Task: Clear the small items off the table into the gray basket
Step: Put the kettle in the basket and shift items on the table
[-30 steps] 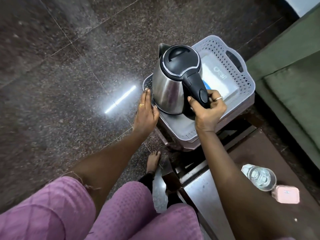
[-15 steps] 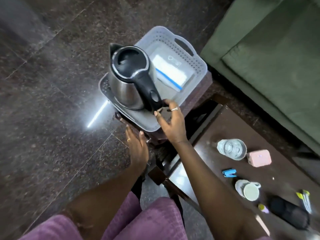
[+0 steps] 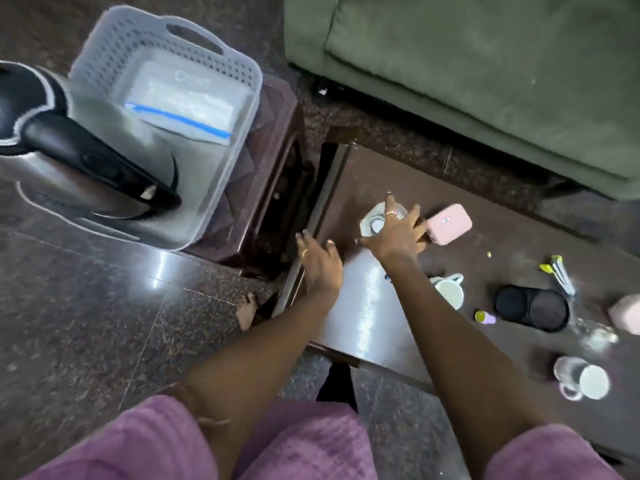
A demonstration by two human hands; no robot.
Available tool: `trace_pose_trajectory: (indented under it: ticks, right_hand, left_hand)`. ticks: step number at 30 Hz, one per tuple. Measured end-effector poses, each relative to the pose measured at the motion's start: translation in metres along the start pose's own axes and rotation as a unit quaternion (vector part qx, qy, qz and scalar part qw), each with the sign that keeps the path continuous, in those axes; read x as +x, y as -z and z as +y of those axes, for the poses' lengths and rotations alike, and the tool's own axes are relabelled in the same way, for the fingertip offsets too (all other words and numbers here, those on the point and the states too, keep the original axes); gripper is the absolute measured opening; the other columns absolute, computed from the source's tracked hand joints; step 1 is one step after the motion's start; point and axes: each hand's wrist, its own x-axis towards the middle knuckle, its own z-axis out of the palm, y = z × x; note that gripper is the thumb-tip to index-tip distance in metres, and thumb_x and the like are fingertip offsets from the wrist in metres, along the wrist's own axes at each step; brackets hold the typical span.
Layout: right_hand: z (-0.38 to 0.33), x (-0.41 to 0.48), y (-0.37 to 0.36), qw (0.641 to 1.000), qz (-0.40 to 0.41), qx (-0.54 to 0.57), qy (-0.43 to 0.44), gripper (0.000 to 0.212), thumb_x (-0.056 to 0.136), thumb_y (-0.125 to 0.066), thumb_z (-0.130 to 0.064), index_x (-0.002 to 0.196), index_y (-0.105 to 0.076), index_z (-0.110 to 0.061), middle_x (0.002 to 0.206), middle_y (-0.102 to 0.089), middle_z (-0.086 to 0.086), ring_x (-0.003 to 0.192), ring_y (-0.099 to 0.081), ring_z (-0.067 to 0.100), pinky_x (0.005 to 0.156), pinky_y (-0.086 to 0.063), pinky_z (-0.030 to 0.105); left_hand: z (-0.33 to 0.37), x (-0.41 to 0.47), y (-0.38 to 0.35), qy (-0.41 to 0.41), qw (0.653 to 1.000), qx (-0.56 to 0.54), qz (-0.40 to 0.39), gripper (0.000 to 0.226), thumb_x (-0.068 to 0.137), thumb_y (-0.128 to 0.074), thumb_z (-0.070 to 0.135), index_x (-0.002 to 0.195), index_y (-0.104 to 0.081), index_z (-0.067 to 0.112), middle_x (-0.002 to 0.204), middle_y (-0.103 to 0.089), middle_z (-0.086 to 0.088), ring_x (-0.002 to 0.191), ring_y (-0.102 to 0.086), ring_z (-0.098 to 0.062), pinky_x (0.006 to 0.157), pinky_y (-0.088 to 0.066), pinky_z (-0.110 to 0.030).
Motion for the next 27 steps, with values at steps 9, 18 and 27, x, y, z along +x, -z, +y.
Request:
trace_pose_trajectory:
  ticks: [9,18,27]
  right_hand:
    - [0.03,0.017,-0.008,0.991,-0.022,0.082,0.101,0.095,0.064,-0.083,-0.021,0.14,-0.029,-0.036,0.135,-0.026,0.011,0.118,-0.034,0.039,0.092,-0.046,0.042]
    - [0.128,-0.003,0.058,0.985,-0.005,0.137,0.1,0.093,0.061,-0.079,-0.026,0.14,-0.03,-0.033,0.131,-0.028,0.013,0.112,-0.034,0.036,0.089,-0.045,0.037]
    - [0.246,0.047,0.124,0.987,0.062,0.146,-0.001,0.094,0.063,-0.08,-0.03,0.142,-0.029,-0.029,0.128,-0.031,0.014,0.115,-0.035,0.038,0.097,-0.04,0.041]
  left_hand:
    - [-0.016,-0.001,-0.046,-0.101,0.989,0.106,-0.011,0.06,0.089,-0.043,-0.003,0.145,-0.02,0.002,0.153,-0.027,-0.016,0.142,-0.025,-0.025,0.117,-0.017,-0.028]
    - [0.004,-0.054,-0.121,-0.177,0.98,0.083,0.026,0.06,0.084,-0.041,-0.011,0.142,-0.028,-0.001,0.149,-0.032,-0.02,0.14,-0.027,-0.03,0.115,-0.019,-0.029]
    - [0.08,-0.084,-0.244,-0.345,0.927,0.107,-0.103,0.058,0.085,-0.042,-0.006,0.141,-0.031,0.002,0.149,-0.033,-0.015,0.141,-0.027,-0.027,0.118,-0.018,-0.032]
